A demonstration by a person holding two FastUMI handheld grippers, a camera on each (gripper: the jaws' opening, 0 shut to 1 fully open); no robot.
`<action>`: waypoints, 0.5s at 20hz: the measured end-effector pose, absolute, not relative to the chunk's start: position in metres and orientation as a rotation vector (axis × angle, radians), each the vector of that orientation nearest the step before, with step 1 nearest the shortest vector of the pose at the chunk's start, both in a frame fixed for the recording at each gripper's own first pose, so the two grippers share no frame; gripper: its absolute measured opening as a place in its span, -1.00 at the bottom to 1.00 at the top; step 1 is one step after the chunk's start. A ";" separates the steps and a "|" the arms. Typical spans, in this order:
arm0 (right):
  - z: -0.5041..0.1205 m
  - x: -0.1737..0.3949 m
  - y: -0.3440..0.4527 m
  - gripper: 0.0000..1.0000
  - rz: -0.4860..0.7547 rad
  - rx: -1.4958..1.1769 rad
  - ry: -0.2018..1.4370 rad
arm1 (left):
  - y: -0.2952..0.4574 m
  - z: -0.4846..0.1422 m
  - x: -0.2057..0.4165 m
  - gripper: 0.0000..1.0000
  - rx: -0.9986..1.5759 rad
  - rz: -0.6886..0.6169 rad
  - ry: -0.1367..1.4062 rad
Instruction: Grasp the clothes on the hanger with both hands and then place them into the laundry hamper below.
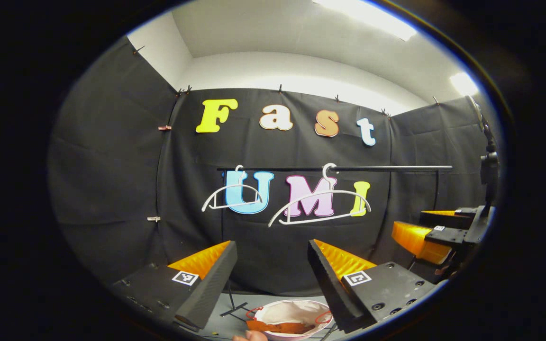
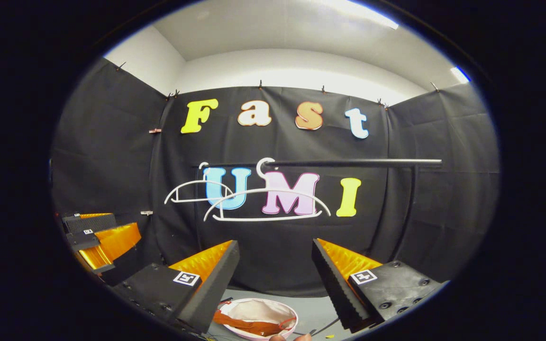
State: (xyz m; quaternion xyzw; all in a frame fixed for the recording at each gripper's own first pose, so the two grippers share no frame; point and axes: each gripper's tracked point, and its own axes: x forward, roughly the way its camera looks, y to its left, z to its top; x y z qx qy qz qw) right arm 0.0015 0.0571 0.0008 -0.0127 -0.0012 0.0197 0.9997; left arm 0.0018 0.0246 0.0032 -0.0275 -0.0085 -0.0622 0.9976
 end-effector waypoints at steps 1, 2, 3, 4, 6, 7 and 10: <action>0.007 -0.001 0.053 0.99 0.037 -0.025 -0.018 | 0.022 0.007 -0.003 0.90 -0.051 -0.115 -0.021; 0.012 -0.002 0.049 0.93 0.039 -0.029 -0.026 | 0.019 0.010 -0.006 0.90 -0.048 -0.111 -0.022; 0.015 -0.004 0.046 0.93 0.044 -0.029 -0.031 | 0.014 0.016 -0.010 0.90 -0.044 -0.110 -0.030; 0.019 -0.007 0.043 0.93 0.049 -0.023 -0.038 | 0.014 0.021 -0.012 0.84 -0.040 -0.111 -0.038; 0.026 -0.012 0.032 0.98 0.050 -0.013 -0.053 | 0.005 0.026 -0.018 0.89 -0.037 -0.108 -0.040; 0.028 -0.013 0.029 0.98 0.055 -0.009 -0.056 | 0.002 0.027 -0.022 0.89 -0.039 -0.101 -0.037; 0.035 -0.014 0.019 0.99 0.068 -0.003 -0.069 | 0.000 0.037 -0.029 0.90 -0.025 -0.071 -0.062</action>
